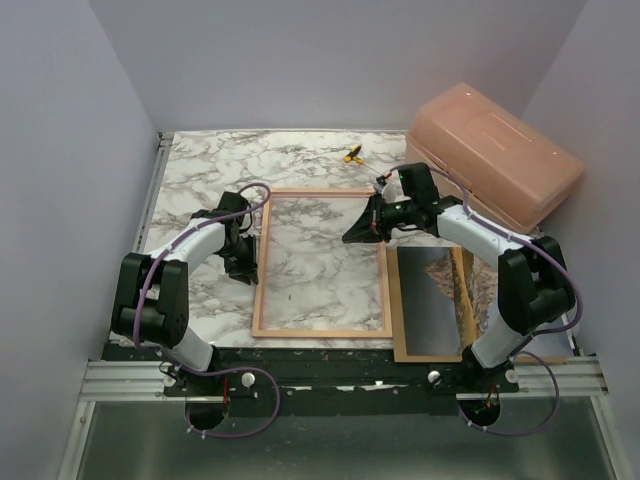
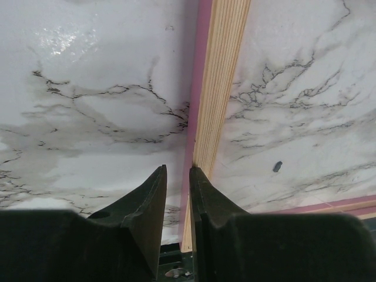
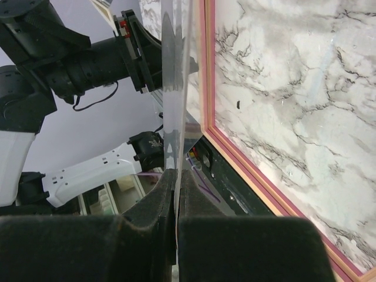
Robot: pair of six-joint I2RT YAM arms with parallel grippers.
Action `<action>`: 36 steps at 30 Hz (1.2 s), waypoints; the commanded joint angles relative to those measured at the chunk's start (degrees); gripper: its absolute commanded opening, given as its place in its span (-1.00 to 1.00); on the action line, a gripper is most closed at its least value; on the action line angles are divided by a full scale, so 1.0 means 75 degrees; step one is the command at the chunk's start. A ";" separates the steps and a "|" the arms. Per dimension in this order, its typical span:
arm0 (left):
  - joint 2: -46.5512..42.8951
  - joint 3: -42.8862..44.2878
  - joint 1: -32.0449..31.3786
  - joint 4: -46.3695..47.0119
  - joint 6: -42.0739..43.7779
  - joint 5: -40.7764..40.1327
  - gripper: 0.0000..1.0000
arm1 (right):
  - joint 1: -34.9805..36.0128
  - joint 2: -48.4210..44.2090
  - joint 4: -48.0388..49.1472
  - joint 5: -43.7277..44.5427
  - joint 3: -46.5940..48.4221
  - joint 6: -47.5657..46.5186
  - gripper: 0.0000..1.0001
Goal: Put the photo into the frame
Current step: Place the photo frame item in the photo frame.
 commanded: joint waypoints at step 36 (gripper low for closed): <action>0.0233 -0.0063 -0.0230 -0.0128 0.0120 -0.0359 -0.55 | 0.0131 0.0868 -0.2893 -0.0741 0.0764 -0.1936 -0.99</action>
